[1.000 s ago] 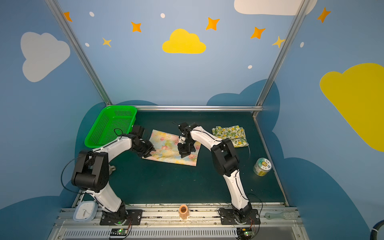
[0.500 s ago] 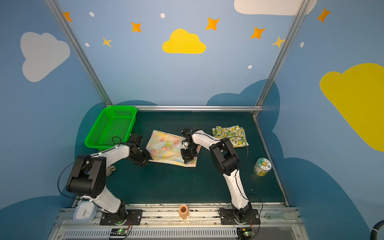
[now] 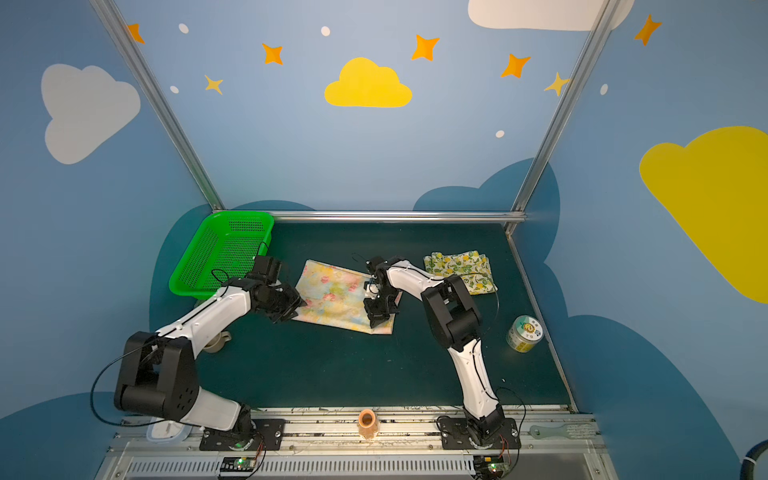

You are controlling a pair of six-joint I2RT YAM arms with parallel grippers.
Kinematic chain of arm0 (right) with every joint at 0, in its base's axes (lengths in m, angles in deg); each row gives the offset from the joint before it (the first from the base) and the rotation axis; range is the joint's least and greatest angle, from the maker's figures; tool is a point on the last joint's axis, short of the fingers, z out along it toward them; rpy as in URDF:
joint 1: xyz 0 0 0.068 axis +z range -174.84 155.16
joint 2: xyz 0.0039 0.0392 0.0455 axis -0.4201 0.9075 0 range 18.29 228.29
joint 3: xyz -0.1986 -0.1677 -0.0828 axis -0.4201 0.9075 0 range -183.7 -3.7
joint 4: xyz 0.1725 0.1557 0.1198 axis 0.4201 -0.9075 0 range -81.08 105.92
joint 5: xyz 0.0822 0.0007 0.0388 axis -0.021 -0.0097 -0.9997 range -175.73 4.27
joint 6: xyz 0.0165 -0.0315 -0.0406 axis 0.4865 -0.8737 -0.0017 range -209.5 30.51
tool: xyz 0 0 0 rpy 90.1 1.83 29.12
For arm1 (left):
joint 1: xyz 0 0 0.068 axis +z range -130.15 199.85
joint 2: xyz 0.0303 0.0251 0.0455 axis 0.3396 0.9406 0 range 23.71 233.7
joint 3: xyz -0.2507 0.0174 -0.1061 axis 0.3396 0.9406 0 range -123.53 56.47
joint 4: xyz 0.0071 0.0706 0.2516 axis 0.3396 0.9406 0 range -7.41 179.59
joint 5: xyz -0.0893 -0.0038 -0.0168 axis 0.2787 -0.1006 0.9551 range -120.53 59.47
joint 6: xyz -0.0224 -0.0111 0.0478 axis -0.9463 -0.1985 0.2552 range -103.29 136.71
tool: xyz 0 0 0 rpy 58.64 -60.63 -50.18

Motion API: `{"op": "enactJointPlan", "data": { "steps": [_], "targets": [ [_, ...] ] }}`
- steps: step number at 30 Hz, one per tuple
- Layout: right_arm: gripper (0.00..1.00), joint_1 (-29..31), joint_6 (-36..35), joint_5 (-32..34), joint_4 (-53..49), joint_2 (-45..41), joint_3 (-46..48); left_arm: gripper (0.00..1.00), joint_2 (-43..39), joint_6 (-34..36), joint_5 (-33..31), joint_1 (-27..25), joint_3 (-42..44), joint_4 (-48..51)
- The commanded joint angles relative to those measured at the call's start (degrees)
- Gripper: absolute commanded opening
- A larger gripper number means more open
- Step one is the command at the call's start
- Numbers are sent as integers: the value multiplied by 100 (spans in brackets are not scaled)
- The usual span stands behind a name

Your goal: Fold and stack the skirts

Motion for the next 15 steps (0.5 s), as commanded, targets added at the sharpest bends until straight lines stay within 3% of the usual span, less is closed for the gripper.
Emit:
{"op": "enactJointPlan", "data": {
  "steps": [1, 4, 5, 10, 15],
  "targets": [
    [0, -280, 150, -141, -87, -353, -155, 43, 294, 186, 79, -73, -349, 145],
    [2, -510, 301, -139, -51, -625, -79, 43, 729, 172, 155, -72, -634, -61],
    [8, -597, 355, -144, -46, -727, -12, 43, 883, 129, 191, -72, -733, -145],
    [23, -987, 599, -206, 212, -1174, 518, 42, 1709, 148, 285, -81, -1404, -471],
    [25, -1356, 863, -353, 672, -1312, 995, 42, 2565, 236, 401, -64, -2326, -395]
  ]
}}
